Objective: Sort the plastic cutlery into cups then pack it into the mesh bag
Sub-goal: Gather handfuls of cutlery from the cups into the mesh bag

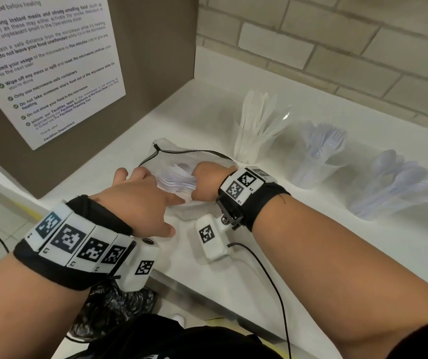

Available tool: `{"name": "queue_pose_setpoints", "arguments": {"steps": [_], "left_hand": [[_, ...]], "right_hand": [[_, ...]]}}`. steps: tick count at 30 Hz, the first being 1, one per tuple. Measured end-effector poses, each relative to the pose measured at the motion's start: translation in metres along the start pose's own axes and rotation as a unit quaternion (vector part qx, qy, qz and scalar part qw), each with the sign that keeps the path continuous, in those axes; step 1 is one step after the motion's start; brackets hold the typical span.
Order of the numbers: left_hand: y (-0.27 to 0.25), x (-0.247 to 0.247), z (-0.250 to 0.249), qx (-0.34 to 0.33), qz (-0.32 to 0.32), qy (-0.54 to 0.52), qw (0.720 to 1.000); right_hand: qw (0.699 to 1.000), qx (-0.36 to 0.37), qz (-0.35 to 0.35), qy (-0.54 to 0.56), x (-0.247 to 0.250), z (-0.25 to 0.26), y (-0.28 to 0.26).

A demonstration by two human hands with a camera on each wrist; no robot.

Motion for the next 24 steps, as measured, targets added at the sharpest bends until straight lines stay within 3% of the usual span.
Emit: {"name": "queue_pose_setpoints", "arguments": {"steps": [5,10,18,24], "left_hand": [[-0.003,0.004,0.006,0.012,-0.003,0.005,1.0],[0.002,0.003,0.025,0.055,-0.012,-0.027,0.998],[0.005,0.006,0.014,0.026,-0.034,0.002,0.999],[0.007,0.029,0.019,0.04,-0.07,-0.011,0.997]], "right_hand": [[1.0,0.028,0.013,-0.002,0.006,-0.001,-0.008],[0.993,0.057,-0.008,0.101,0.017,-0.016,-0.019],[0.922,0.125,-0.02,0.366,0.021,-0.027,-0.033],[0.956,0.156,-0.005,0.247,0.022,-0.033,-0.041]]}}
Point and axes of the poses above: each hand's wrist, its own y-axis towards the middle knuckle, its own x-axis out of the back of the hand, z = x × y, the point moved 2 cm from there along y, towards the middle knuckle, and after that the axes turned 11 degrees about -x, right-handed, at the moved point
